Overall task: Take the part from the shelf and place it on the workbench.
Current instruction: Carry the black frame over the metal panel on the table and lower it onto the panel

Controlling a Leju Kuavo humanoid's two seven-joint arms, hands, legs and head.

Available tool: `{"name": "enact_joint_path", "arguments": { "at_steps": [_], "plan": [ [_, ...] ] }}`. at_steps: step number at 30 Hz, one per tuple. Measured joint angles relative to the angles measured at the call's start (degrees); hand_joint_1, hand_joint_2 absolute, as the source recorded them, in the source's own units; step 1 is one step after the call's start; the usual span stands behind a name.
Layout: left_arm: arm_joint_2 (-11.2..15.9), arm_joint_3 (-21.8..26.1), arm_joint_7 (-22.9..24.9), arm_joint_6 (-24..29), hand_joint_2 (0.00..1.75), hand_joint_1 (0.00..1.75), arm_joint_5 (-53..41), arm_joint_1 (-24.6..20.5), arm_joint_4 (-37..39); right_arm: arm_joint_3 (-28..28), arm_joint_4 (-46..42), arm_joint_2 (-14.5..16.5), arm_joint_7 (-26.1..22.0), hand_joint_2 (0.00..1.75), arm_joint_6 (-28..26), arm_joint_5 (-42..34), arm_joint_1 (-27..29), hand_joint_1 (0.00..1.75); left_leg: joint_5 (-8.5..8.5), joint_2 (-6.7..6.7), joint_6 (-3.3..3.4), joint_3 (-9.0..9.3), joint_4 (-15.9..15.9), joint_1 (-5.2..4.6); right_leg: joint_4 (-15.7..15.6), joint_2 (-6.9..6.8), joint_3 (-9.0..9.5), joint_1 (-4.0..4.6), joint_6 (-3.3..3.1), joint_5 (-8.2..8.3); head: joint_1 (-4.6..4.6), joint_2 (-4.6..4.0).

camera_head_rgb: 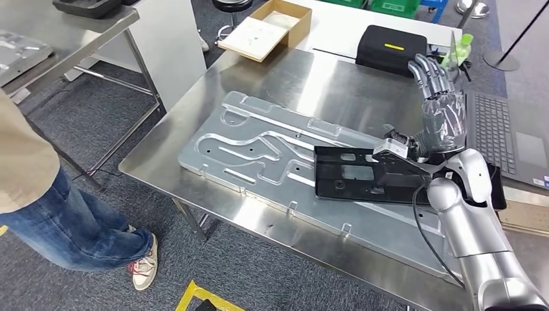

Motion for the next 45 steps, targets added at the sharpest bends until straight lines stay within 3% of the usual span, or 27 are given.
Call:
{"name": "enact_joint_path", "arguments": {
  "at_steps": [2,4,6,9,10,11,12,13,15,17,19,20,22,24,26,27,29,31,32,35,37,39,41,42,43,45],
  "plan": [
    [0.0,0.0,0.0,0.1,0.0,0.0,0.0,-0.1,0.0,-0.5,-1.3,0.2,-0.6,0.0,-0.8,-0.2,0.5,0.0,0.82,0.87,0.48,1.45,-3.4,-0.37,0.1,-0.82,0.06,0.26,0.53,-0.21,0.04,0.0],
    [-0.1,0.0,0.1,0.3,0.0,0.0,0.1,-0.1,0.0,-0.9,-3.4,1.4,-1.6,0.0,-2.8,0.2,2.2,0.0,1.1,-0.2,0.98,1.51,-3.8,-0.37,0.1,-1.82,0.23,0.31,1.04,-0.38,0.06,0.0],
    [-0.3,0.0,0.3,0.6,0.0,0.0,0.4,0.0,0.0,-0.7,-6.9,3.4,-1.8,0.0,-5.4,1.8,5.2,0.0,1.51,-1.3,1.59,1.82,-4.4,-0.12,1.5,-1.04,-0.09,0.06,1.59,-1.72,0.06,0.0],
    [-0.5,0.0,0.5,1.0,0.0,0.0,0.7,-0.2,0.0,0.5,-11.4,5.8,-1.3,0.0,-8.0,4.5,9.9,0.0,1.77,-2.88,2.17,1.99,-4.7,0.06,10.4,1.56,-4.0,-0.36,2.17,-6.66,0.08,0.0],
    [-0.6,0.0,0.6,1.0,0.0,0.0,0.8,-0.2,0.0,0.9,-12.4,6.3,-1.2,0.0,-8.6,5.1,11.2,0.0,1.77,-3.54,2.2,1.99,-4.7,0.06,13.3,1.81,-5.45,-0.41,2.27,-7.66,0.08,0.0],
    [-0.6,0.0,0.7,1.0,0.0,0.0,0.8,0.0,0.0,1.4,-13.2,6.9,-1.1,0.0,-9.0,5.6,12.3,0.0,1.78,-4.2,2.21,1.99,-4.7,0.05,14.7,1.92,-6.21,-0.43,2.31,-7.65,0.08,0.0],
    [-0.6,0.0,0.8,1.0,0.0,0.0,0.8,0.1,0.0,1.8,-14.1,7.5,-1.1,0.0,-9.4,5.9,13.2,0.0,1.77,-4.85,2.19,2.0,-4.7,0.05,14.1,2.02,-6.05,-0.45,2.29,-6.64,0.08,0.0],
    [-0.6,0.0,0.9,1.0,0.0,0.0,0.9,0.1,0.0,2.3,-14.8,8.0,-1.0,0.0,-9.6,6.1,13.9,0.0,1.77,-5.47,2.13,2.02,-4.6,0.05,11.4,2.32,-4.85,-0.48,2.18,-4.78,0.07,0.0],
    [-0.7,-0.1,1.0,1.0,0.0,0.0,0.9,0.1,0.0,3.2,-16.1,8.9,-1.0,0.0,-10.1,6.3,14.6,0.0,1.74,-6.64,1.79,1.93,-4.4,0.04,4.0,4.39,-1.34,-0.56,1.74,-1.45,0.06,0.0],
    [-0.7,-0.1,1.1,1.0,0.0,0.0,0.9,0.0,0.0,4.0,-17.0,9.7,-1.0,0.0,-10.4,6.6,15.1,0.0,1.78,-7.63,1.1,1.69,-4.4,0.13,0.1,5.94,0.56,-0.44,1.31,-0.52,0.07,0.0],
    [-0.7,0.0,1.3,1.0,0.0,0.0,0.9,0.1,0.0,4.7,-17.6,10.5,-1.0,0.0,-10.5,6.8,15.4,0.0,1.91,-8.53,0.26,1.47,-4.5,0.29,-0.4,5.28,0.84,-0.31,0.84,-0.49,0.06,0.0],
    [-0.7,0.0,1.3,1.0,0.0,0.0,0.9,0.2,0.0,5.1,-17.8,10.9,-1.0,0.0,-10.6,6.9,15.4,0.0,1.74,-8.27,-0.07,1.36,-4.3,0.3,-0.8,4.71,1.07,-0.37,0.51,-0.34,0.05,0.0],
    [-0.7,0.0,1.4,1.0,0.0,0.0,0.9,0.1,0.0,5.7,-18.2,11.5,-1.0,0.0,-10.7,7.0,15.5,0.0,-0.19,-6.07,-0.66,0.13,-1.5,0.19,-1.5,3.33,1.59,-0.58,-0.29,-0.04,-0.17,0.0],
    [-0.7,0.0,1.4,1.0,0.0,0.0,0.9,0.1,0.0,6.1,-18.3,11.8,-1.0,0.0,-10.8,7.0,15.7,0.0,-3.88,-3.65,-1.14,-2.91,5.3,0.37,-1.7,1.79,1.78,-0.42,-0.75,-0.07,-0.37,0.0],
    [-0.7,0.0,1.4,1.0,0.0,0.0,0.9,0.1,0.0,6.6,-18.3,12.1,-1.0,0.0,-10.8,7.0,15.9,0.0,-5.7,-3.0,-1.58,-5.36,10.5,0.62,-1.7,0.24,1.76,-0.34,-0.81,-0.19,-0.37,0.0],
    [-0.6,0.0,1.4,1.0,0.0,0.0,0.9,0.2,0.0,6.8,-18.3,12.2,-0.9,0.0,-10.8,7.0,16.0,0.0,-5.11,-2.8,-1.75,-5.22,10.4,0.71,-1.6,-0.46,1.76,-0.36,-0.74,-0.26,-0.37,0.0],
    [-0.5,0.0,1.5,1.0,0.0,0.0,0.9,0.3,0.0,7.2,-18.4,12.5,-0.9,0.0,-10.8,7.0,16.0,0.0,-1.73,-1.49,-1.86,-1.77,4.2,0.85,-1.3,-1.78,1.84,-0.4,-0.37,-0.53,-0.37,0.0],
    [-0.4,-0.1,1.4,1.0,0.0,0.0,0.8,0.1,0.0,7.6,-18.6,12.6,-0.9,0.0,-10.9,7.0,15.9,0.0,0.47,0.5,-1.35,1.67,-2.3,0.58,-0.7,-2.9,1.83,-0.14,0.27,-1.03,-0.33,0.0],
    [-0.4,-0.1,1.4,1.0,0.0,0.0,0.8,0.1,0.0,7.8,-18.7,12.7,-0.9,0.0,-10.9,7.1,15.8,0.0,0.69,0.98,-0.94,2.33,-3.7,0.43,-0.5,-3.39,1.86,0.05,0.58,-1.23,-0.29,0.0],
    [-0.4,0.0,1.4,1.0,0.0,0.0,0.8,0.2,0.0,8.6,-19.0,12.9,-0.9,0.0,-10.9,7.2,15.5,0.0,0.81,-0.54,0.38,2.23,-4.2,0.25,-0.3,-4.27,2.11,-0.02,1.44,-1.6,-0.25,0.0],
    [-0.4,-0.1,1.4,0.9,0.0,0.0,0.8,0.2,0.0,9.0,-19.1,13.0,-1.0,0.0,-10.8,7.4,15.3,0.0,1.17,-1.67,1.09,2.27,-4.5,0.43,2.1,-2.03,1.2,-0.38,2.02,-3.52,-0.23,0.0],
    [-0.4,-0.1,1.4,0.9,0.0,0.0,0.7,0.1,0.0,9.3,-19.2,13.0,-1.1,0.0,-10.7,7.7,15.1,0.0,1.34,-2.76,1.47,2.23,-4.5,0.54,8.6,0.92,-1.74,-0.51,2.28,-7.13,-0.21,0.0],
    [-0.4,-0.1,1.4,0.8,0.0,0.0,0.7,0.0,0.0,9.5,-19.2,13.0,-1.1,0.0,-10.5,7.9,15.2,0.0,1.37,-4.12,1.6,2.19,-4.5,0.45,14.5,1.83,-4.73,-0.47,2.25,-9.04,-0.21,0.0],
    [-0.4,-0.1,1.4,0.8,0.0,0.0,0.7,0.1,0.0,9.6,-19.2,13.0,-1.1,0.0,-10.4,8.0,15.2,0.0,1.38,-4.9,1.61,2.2,-4.5,0.4,15.0,2.0,-5.13,-0.44,2.11,-8.38,-0.21,0.0],
    [-0.4,-0.1,1.5,0.8,0.0,0.0,0.7,0.1,0.0,9.7,-19.2,13.0,-1.1,0.0,-10.4,8.0,15.2,0.0,1.38,-5.71,1.61,2.24,-4.5,0.37,13.2,2.26,-4.48,-0.42,1.88,-6.67,-0.22,0.0],
    [-0.4,-0.1,1.5,0.8,0.0,0.0,0.7,0.1,0.0,9.8,-19.2,13.0,-1.1,0.0,-10.4,8.0,15.0,0.0,1.41,-7.2,1.52,2.28,-4.4,0.35,5.9,4.49,-1.31,-0.4,1.15,-2.5,-0.23,0.0]
  ]
}}
